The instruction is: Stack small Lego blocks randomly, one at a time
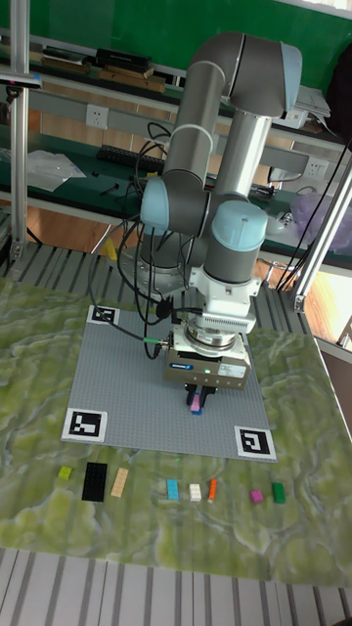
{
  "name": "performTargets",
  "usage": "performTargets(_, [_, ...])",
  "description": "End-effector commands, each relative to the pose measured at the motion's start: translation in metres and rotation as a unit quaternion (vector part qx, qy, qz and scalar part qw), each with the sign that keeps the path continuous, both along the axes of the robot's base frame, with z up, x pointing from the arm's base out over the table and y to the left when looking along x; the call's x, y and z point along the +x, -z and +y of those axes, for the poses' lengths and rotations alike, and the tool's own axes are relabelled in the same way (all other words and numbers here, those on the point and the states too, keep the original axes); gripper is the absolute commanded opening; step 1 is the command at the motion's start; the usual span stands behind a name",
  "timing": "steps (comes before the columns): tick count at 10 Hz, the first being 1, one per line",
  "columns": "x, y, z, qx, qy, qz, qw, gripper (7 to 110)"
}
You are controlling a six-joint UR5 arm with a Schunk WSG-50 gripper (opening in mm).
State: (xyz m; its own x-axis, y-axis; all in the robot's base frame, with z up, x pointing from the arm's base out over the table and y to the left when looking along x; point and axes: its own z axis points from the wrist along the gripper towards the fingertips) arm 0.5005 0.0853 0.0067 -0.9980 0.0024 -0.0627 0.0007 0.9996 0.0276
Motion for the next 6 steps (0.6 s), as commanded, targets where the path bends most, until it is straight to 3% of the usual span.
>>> performTargets(1, [-0.001,-0.007,-0.005,-0.011,0.015,-0.007,0.9998,7])
performTargets(3, [0.000,-0.007,-0.007,-0.018,0.009,-0.014,0.9997,7])
performTargets(6, [0.005,-0.010,0.005,-0.007,0.008,-0.019,0.9998,7])
